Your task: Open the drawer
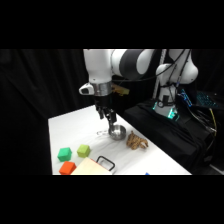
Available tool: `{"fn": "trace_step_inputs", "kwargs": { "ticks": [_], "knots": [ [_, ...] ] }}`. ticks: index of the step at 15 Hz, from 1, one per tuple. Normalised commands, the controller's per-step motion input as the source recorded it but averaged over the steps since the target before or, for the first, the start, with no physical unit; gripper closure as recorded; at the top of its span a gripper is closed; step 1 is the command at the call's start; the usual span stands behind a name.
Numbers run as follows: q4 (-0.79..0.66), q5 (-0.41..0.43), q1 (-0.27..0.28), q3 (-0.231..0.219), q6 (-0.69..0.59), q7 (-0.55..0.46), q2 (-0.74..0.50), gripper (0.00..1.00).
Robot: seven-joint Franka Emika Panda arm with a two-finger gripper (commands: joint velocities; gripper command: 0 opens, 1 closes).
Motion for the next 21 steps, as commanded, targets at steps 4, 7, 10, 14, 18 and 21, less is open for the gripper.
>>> {"fn": "trace_step_inputs", "kwargs": {
  "ticks": [4, 7, 10, 14, 18, 21],
  "knots": [
    [0.11, 0.078, -0.022, 0.032, 0.19, 0.07, 0.12, 0.00],
    [0.22, 0.064, 0.001, 0.041, 0.28, 0.10, 0.22, 0.00],
    [0.25, 0.014, 0.021, 0.028, 0.21, 0.12, 0.27, 0.00],
    [0.23, -0.002, 0.054, 0.032, 0.18, 0.11, 0.24, 0.00],
    [0.19, 0.003, 0.044, 0.036, 0.22, 0.02, 0.21, 0.00],
    [0.17, -0.040, 0.041, 0.003, 0.18, 0.01, 0.21, 0.00]
  ]
}}
